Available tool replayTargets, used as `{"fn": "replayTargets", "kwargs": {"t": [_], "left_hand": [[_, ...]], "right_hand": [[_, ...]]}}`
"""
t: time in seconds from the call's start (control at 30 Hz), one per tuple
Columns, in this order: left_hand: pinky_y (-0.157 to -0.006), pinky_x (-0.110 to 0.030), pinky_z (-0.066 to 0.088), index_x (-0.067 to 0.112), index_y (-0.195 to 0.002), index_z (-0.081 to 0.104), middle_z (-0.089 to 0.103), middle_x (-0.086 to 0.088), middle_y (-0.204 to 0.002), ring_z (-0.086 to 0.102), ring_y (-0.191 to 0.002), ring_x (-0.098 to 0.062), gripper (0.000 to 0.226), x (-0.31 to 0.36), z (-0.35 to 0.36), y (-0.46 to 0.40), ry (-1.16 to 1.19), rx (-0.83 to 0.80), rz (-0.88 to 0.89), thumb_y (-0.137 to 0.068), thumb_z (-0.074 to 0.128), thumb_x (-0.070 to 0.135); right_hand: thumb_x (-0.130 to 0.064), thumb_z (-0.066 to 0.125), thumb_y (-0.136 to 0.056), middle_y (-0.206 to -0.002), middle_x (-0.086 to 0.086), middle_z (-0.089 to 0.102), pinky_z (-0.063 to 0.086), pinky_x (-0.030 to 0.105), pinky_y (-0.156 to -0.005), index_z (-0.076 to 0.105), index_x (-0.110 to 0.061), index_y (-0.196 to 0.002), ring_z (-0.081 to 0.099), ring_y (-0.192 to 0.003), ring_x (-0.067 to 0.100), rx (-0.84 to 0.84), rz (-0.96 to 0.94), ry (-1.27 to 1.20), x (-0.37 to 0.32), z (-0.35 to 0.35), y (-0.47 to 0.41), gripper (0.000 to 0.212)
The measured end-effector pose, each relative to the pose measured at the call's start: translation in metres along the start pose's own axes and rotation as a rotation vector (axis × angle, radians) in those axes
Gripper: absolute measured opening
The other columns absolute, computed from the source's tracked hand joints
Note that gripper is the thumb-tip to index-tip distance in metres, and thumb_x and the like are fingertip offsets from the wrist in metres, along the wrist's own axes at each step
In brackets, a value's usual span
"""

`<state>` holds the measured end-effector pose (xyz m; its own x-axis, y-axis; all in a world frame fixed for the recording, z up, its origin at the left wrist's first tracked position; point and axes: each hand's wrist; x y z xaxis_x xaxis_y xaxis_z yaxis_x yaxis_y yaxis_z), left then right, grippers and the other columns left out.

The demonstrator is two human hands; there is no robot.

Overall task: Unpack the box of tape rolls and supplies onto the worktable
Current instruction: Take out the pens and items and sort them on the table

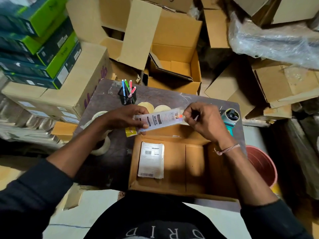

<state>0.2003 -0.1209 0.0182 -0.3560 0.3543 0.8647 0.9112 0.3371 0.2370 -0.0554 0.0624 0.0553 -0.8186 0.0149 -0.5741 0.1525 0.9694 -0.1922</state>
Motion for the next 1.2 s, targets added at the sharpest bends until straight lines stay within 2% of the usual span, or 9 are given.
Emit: {"fn": "replayTargets", "kwargs": {"t": [0.07, 0.17, 0.37, 0.43, 0.6, 0.73, 0.83, 1.03, 1.2], "left_hand": [[-0.078, -0.037, 0.063, 0.006, -0.112, 0.068, 0.072, -0.004, -0.111, 0.075, -0.095, -0.021, 0.027, -0.001, -0.002, 0.004, 0.028, 0.002, 0.007, -0.089, 0.076, 0.018], [-0.075, -0.033, 0.063, 0.004, -0.112, 0.067, 0.073, -0.006, -0.11, 0.076, -0.094, -0.025, 0.023, -0.002, -0.004, 0.007, 0.09, -0.023, 0.01, -0.091, 0.074, 0.013], [-0.074, -0.038, 0.062, 0.001, -0.115, 0.063, 0.075, -0.013, -0.107, 0.076, -0.087, -0.034, 0.024, -0.014, -0.009, 0.017, 0.172, -0.046, -0.007, -0.097, 0.067, 0.015], [-0.074, -0.041, 0.063, -0.002, -0.116, 0.061, 0.074, -0.017, -0.106, 0.075, -0.086, -0.037, 0.026, -0.017, -0.009, 0.02, 0.226, -0.051, -0.033, -0.099, 0.065, 0.017], [-0.058, -0.033, 0.058, 0.0, -0.109, 0.063, 0.068, -0.015, -0.084, 0.066, -0.069, -0.021, 0.037, -0.018, -0.004, 0.022, 0.337, 0.034, -0.086, -0.103, 0.049, 0.033], [-0.052, -0.027, 0.049, 0.0, -0.106, 0.064, 0.06, -0.027, -0.082, 0.055, -0.066, -0.023, 0.035, -0.023, -0.002, 0.021, 0.346, 0.124, -0.109, -0.103, 0.054, 0.034], [-0.048, -0.023, 0.042, 0.001, -0.102, 0.064, 0.061, -0.004, -0.071, 0.051, -0.058, -0.01, 0.027, -0.023, 0.001, 0.022, 0.383, 0.233, -0.113, -0.103, 0.057, 0.027], [-0.048, -0.023, 0.046, 0.002, -0.105, 0.067, 0.071, 0.003, -0.077, 0.055, -0.061, -0.012, 0.023, -0.028, -0.002, 0.025, 0.287, 0.396, -0.072, -0.101, 0.062, 0.024], [-0.051, -0.025, 0.051, 0.008, -0.103, 0.067, 0.074, -0.007, -0.094, 0.061, -0.066, -0.019, 0.019, -0.032, -0.006, 0.028, 0.209, 0.444, -0.048, -0.101, 0.063, 0.027]], "right_hand": [[-0.009, 0.073, -0.085, -0.091, -0.009, 0.072, 0.049, 0.009, -0.067, 0.074, -0.019, -0.092, 0.064, -0.079, 0.0, -0.053, 0.058, -0.048, -0.003, 0.002, -0.002, 0.012], [-0.007, 0.072, -0.087, -0.097, -0.009, 0.073, 0.047, 0.005, -0.072, 0.077, -0.015, -0.099, 0.063, -0.083, -0.001, -0.106, 0.064, -0.076, -0.009, 0.005, -0.007, 0.016], [-0.012, 0.079, -0.084, -0.097, -0.005, 0.078, 0.058, 0.027, -0.086, 0.077, -0.022, -0.107, 0.073, -0.09, 0.019, -0.219, 0.181, -0.278, -0.01, 0.01, -0.016, 0.024], [-0.013, 0.079, -0.085, -0.1, -0.004, 0.078, 0.058, 0.026, -0.087, 0.077, -0.019, -0.108, 0.073, -0.093, 0.017, -0.227, 0.201, -0.378, -0.009, 0.014, -0.018, 0.023], [-0.003, 0.075, -0.086, -0.104, 0.015, 0.075, 0.054, 0.016, -0.076, 0.074, 0.0, -0.107, 0.068, -0.085, 0.012, -0.132, 0.196, -0.551, -0.017, 0.027, -0.018, 0.021], [-0.004, 0.07, -0.091, -0.094, 0.022, 0.075, 0.053, 0.021, -0.056, 0.073, 0.004, -0.106, 0.072, -0.069, 0.017, -0.118, 0.226, -0.686, -0.026, 0.039, -0.022, 0.018], [-0.005, 0.066, -0.094, -0.097, 0.021, 0.075, 0.049, 0.022, -0.056, 0.072, 0.004, -0.11, 0.071, -0.071, 0.018, -0.101, 0.248, -0.741, -0.028, 0.048, -0.026, 0.02], [-0.005, 0.064, -0.095, -0.11, 0.014, 0.075, 0.053, 0.02, -0.064, 0.071, 0.002, -0.116, 0.071, -0.084, 0.017, -0.113, 0.314, -0.84, -0.033, 0.052, -0.033, 0.023], [-0.002, 0.068, -0.091, -0.095, 0.01, 0.078, 0.057, 0.029, -0.072, 0.075, -0.009, -0.107, 0.07, -0.077, 0.019, -0.123, 0.272, -0.671, -0.031, 0.064, -0.04, 0.019]]}}
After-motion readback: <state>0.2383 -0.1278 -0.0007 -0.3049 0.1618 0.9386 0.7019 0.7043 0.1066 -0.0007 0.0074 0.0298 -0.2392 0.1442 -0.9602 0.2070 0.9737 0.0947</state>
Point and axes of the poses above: each hand's wrist, its own y-axis away from the middle knuckle, its own z-axis out of the palm, x = y × z
